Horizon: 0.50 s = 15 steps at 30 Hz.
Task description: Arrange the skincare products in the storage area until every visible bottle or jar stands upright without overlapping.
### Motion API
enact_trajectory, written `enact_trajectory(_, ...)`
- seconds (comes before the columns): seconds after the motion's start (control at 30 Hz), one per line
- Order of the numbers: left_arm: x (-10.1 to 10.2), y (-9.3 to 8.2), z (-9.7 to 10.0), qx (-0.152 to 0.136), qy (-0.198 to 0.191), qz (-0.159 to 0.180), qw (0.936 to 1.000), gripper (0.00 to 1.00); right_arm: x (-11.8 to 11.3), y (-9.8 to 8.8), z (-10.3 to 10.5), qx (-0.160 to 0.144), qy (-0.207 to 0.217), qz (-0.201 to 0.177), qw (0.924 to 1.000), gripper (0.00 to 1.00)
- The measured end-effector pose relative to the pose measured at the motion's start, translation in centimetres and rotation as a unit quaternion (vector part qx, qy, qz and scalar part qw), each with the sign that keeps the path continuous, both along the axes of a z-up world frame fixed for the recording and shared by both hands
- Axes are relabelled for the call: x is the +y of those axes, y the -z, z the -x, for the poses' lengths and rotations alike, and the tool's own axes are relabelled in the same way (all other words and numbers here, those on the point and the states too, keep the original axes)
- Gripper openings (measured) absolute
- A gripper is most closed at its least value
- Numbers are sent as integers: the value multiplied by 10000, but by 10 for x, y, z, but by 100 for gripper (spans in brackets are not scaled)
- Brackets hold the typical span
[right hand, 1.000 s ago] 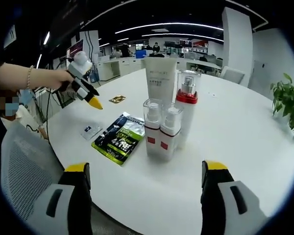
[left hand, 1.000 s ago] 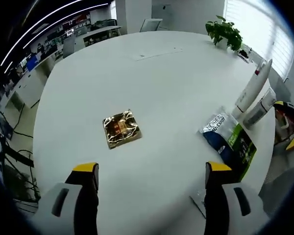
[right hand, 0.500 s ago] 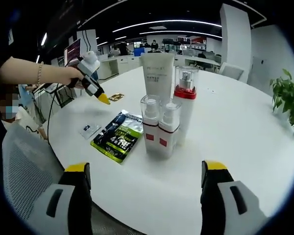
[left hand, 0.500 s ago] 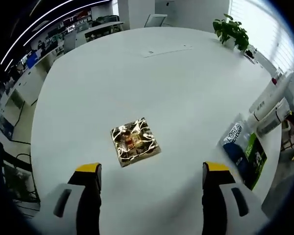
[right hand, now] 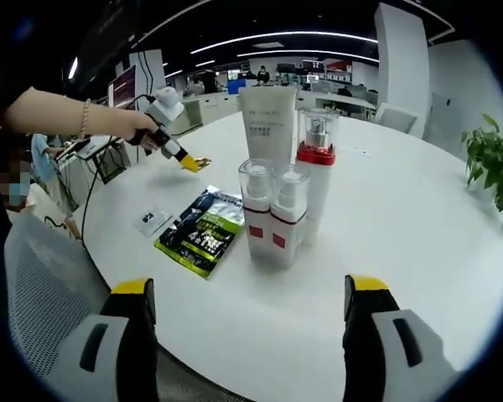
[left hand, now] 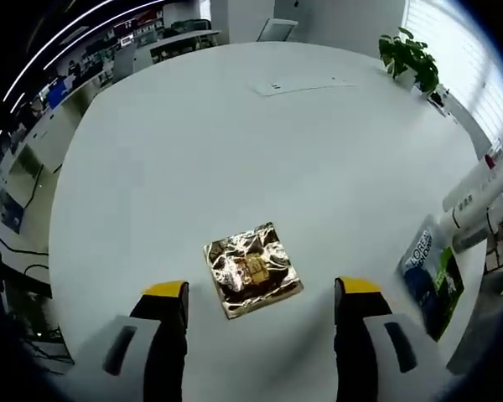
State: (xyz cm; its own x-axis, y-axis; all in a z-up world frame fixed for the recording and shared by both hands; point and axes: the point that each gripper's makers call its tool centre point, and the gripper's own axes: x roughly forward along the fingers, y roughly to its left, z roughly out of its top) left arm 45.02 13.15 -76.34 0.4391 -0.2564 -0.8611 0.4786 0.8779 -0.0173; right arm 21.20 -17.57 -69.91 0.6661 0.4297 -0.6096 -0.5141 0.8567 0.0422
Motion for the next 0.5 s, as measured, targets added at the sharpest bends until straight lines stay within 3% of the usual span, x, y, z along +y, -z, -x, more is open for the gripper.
enact_trajectory(0.5,-1,4,-3,62,70,-502,9987,61,0,1,-1,40,11,-4,10000,93)
